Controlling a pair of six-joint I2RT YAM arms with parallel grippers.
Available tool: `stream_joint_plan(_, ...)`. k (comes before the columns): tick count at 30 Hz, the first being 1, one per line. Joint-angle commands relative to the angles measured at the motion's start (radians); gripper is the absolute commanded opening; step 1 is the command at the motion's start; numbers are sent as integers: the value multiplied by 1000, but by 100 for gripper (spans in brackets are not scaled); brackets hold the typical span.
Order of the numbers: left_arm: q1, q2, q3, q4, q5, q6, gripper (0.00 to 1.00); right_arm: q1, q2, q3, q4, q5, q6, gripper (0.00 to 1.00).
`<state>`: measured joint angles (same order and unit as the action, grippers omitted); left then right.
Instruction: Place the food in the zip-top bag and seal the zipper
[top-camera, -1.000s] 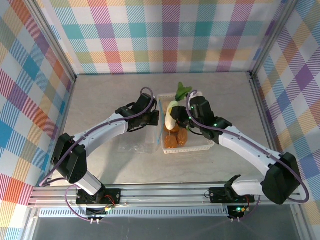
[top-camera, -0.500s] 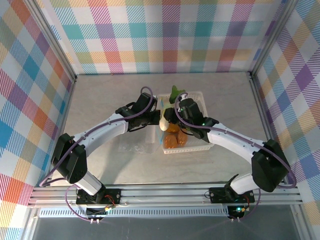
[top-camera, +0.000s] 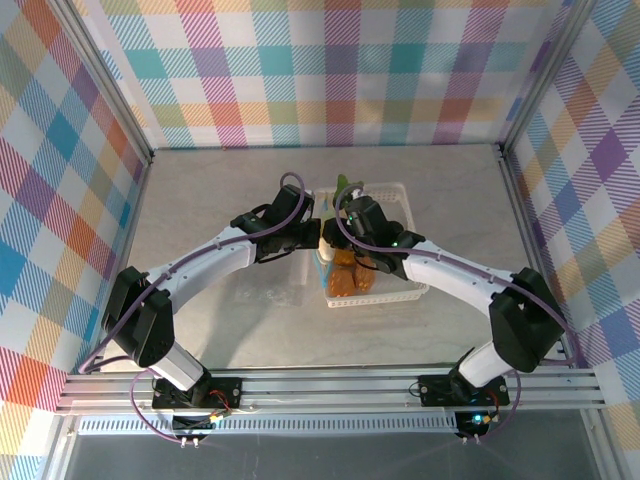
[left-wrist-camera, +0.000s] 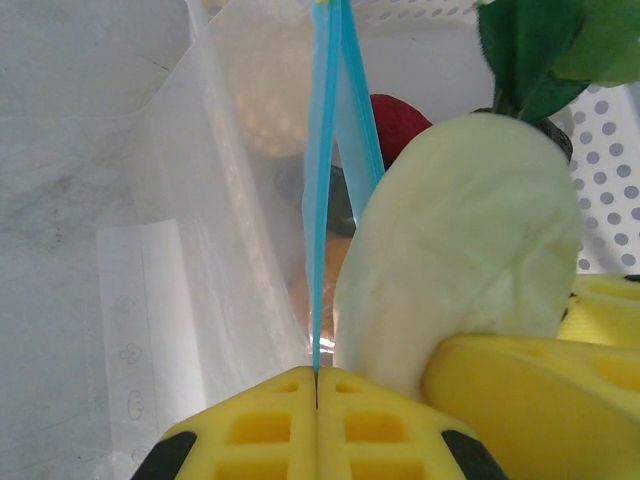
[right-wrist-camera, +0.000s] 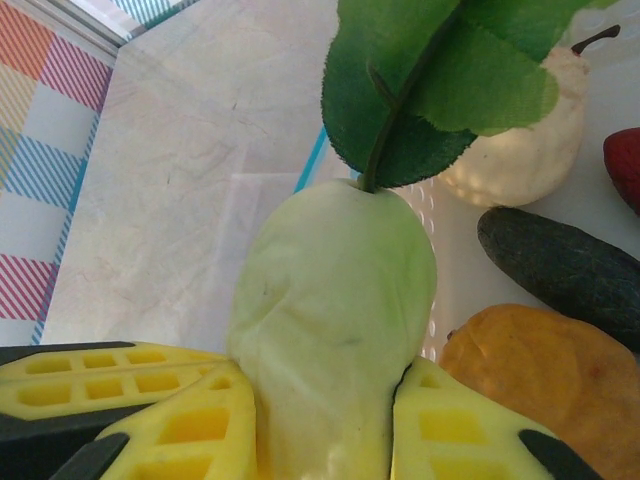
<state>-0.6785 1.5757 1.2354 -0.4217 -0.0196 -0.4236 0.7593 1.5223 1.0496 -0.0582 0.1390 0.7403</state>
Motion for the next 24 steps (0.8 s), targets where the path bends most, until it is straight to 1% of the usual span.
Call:
stream_joint_plan(1, -10, -29, 47, 66, 40, -15, 0, 35, 21, 63, -35, -63, -38, 13)
stream_joint_plan(13, -6, -52, 71, 96, 37, -18, 0, 49, 108, 193, -251, -98, -119, 12)
stream_joint_plan(24, 7, -71, 80, 135, 51, -33, 0, 52, 172, 266, -358, -95, -148, 11)
